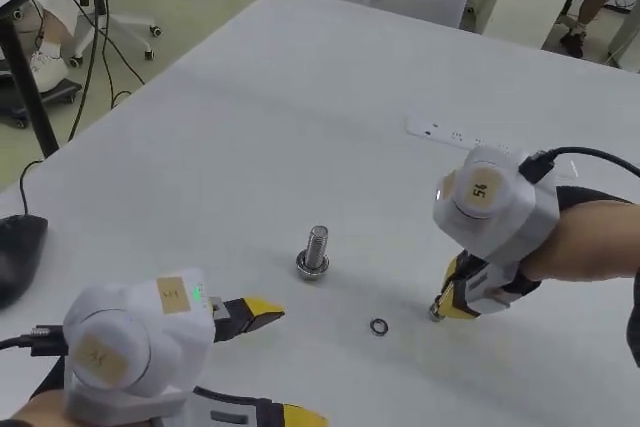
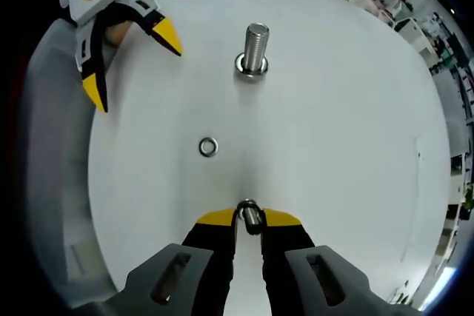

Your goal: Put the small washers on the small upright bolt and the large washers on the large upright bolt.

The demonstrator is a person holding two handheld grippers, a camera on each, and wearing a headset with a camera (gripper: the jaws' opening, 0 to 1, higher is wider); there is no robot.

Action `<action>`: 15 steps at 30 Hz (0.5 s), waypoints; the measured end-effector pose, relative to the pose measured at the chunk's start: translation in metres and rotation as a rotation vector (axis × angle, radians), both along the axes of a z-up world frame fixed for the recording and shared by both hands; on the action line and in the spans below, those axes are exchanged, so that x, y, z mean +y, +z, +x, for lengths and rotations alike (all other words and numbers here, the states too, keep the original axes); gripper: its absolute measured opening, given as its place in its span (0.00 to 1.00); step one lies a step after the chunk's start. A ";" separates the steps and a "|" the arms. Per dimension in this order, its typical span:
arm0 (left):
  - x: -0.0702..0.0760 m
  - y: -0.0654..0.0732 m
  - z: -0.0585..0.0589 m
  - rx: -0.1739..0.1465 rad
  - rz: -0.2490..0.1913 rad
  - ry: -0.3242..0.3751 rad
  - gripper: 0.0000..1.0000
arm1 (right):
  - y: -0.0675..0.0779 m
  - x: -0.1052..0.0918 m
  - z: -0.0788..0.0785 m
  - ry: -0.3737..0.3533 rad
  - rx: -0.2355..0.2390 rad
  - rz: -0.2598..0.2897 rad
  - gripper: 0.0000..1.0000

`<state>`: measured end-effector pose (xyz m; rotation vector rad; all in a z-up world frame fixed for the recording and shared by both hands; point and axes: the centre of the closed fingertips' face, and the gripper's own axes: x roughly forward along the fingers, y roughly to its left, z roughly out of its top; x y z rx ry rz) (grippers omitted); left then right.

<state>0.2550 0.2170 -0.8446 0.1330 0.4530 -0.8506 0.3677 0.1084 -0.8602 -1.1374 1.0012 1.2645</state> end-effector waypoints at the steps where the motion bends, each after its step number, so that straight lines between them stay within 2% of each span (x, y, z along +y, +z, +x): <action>1: 0.000 0.000 0.000 0.001 0.001 0.000 0.62 | -0.001 0.000 0.000 -0.002 0.001 0.001 0.14; 15: 0.001 0.000 0.002 0.003 0.001 0.005 0.62 | -0.007 0.002 0.001 -0.007 0.008 0.006 0.14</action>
